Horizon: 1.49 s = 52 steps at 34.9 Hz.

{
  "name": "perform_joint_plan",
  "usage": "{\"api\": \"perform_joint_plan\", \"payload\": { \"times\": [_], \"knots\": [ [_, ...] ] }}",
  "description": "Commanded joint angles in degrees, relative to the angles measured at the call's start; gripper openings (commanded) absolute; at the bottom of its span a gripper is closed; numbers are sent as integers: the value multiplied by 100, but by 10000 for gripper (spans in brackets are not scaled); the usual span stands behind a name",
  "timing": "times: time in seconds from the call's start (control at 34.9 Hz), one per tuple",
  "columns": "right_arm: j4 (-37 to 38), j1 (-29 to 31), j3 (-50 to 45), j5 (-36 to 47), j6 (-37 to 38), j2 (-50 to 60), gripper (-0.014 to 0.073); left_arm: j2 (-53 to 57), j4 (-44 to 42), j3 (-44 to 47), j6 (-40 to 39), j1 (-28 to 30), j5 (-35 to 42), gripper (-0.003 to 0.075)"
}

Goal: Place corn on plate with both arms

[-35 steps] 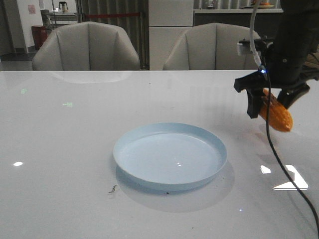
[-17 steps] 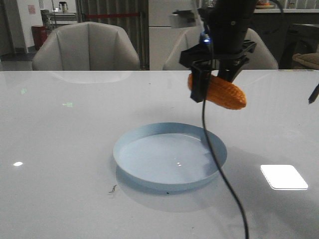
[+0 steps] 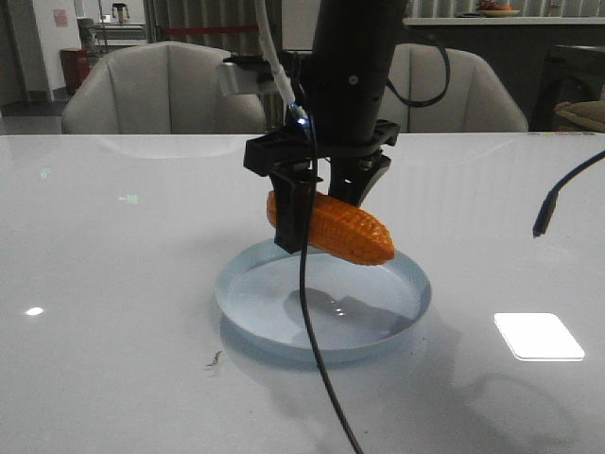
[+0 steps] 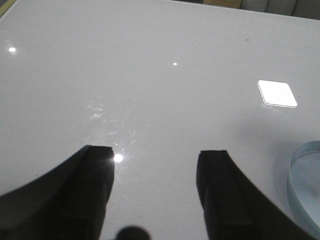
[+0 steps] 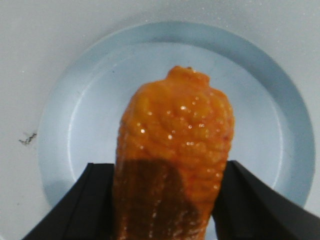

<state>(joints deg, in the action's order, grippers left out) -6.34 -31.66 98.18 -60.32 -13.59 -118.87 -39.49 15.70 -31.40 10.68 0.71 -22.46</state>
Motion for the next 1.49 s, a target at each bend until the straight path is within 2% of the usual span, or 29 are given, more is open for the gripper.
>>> {"api": "perform_joint_plan", "payload": {
  "times": [0.0, 0.11, 0.32, 0.4, 0.66, 1.0, 1.23, 1.46],
  "knots": [
    [-23, 16, 116, 186, -51, 219, 237, 19, 97, -174, 14, 5, 412, 440],
    [-23, 16, 116, 186, -51, 86, 304, 19, 97, -174, 14, 5, 412, 440],
    [-23, 16, 127, 211, -51, 13, 503, 19, 97, -174, 14, 5, 412, 440],
    [-23, 16, 127, 211, -51, 13, 541, 19, 97, -174, 14, 5, 412, 440],
    [-186, 16, 160, 91, -40, 23, 547, 19, 97, -174, 14, 5, 412, 440],
    [-165, 101, 1108, -938, -24, 360, 547, 19, 97, -174, 14, 5, 412, 440],
    [-161, 338, 1770, -862, 306, 1054, 545, 19, 97, -174, 14, 5, 412, 440],
    [-161, 873, 1850, -873, 447, 2138, 542, 19, 76, -174, 14, 5, 412, 440]
  ]
}}
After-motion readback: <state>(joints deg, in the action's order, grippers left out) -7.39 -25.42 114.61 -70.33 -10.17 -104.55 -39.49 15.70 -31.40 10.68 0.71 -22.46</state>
